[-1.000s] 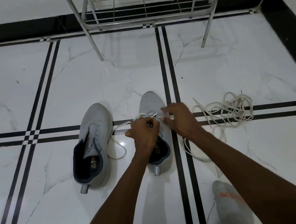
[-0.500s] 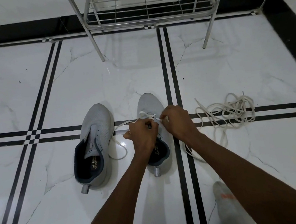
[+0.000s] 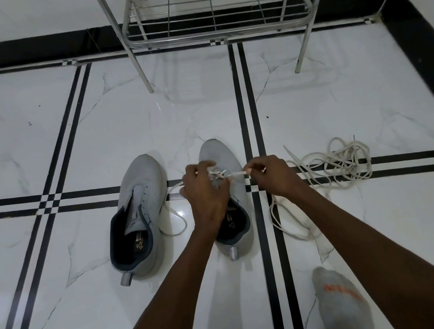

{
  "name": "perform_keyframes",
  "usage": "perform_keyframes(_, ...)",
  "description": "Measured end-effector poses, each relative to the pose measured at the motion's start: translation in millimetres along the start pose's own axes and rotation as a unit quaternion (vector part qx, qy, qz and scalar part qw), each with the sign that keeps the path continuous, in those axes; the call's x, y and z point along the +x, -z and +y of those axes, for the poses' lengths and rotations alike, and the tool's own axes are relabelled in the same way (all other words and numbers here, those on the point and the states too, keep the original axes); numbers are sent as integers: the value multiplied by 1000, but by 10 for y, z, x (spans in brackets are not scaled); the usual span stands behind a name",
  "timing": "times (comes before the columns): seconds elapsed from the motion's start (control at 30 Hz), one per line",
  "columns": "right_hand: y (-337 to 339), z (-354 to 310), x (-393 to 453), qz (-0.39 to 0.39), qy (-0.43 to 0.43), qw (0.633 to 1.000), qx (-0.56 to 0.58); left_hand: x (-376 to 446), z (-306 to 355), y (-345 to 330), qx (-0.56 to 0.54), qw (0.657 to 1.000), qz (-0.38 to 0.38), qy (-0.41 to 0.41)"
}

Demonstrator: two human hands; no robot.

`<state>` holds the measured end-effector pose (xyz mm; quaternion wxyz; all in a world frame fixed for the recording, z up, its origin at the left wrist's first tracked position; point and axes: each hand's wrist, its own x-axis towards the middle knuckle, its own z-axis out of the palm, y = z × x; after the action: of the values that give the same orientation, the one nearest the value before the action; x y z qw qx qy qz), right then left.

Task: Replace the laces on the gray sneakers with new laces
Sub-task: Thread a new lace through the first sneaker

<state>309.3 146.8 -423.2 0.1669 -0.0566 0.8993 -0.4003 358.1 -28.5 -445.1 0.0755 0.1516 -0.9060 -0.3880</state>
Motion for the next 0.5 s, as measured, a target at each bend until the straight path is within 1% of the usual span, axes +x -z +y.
perform_keyframes(0.07,51,-127,-4,-21,0,997,69,76,99,25,13,997,-51,-63)
perform_keyframes(0.1,88,-177,-6,-18,-9,994,111,106,162,29,24,993,-79,-82)
perform_keyframes(0.13,143,-207,-9,-6,-22,989,147,160,160,0,33,992,-92,-84)
perform_keyframes(0.17,208,-206,-9,7,-36,984,173,201,183,13,31,994,-89,-63)
perform_keyframes(0.23,345,-144,-20,8,-57,979,197,286,111,41,-8,999,-47,4)
perform_keyframes(0.27,414,-108,-31,3,-57,978,202,340,49,56,-27,999,-20,18)
perform_keyframes(0.3,441,-79,-40,-6,-55,976,211,366,10,92,-42,999,-10,16)
perform_keyframes(0.33,462,-64,-54,-16,-52,973,222,383,-11,96,-67,997,-26,-3)
perform_keyframes(0.4,460,-101,-71,-36,-39,971,232,317,139,91,-109,985,-130,-40)
perform_keyframes(0.43,437,-143,-62,-43,-30,972,229,270,251,89,-107,979,-166,-50)
perform_keyframes(0.47,428,-176,-56,-45,-23,973,224,244,323,54,-104,977,-177,-59)
perform_keyframes(0.5,424,-202,-44,-36,-20,975,220,233,375,45,-90,980,-164,-62)
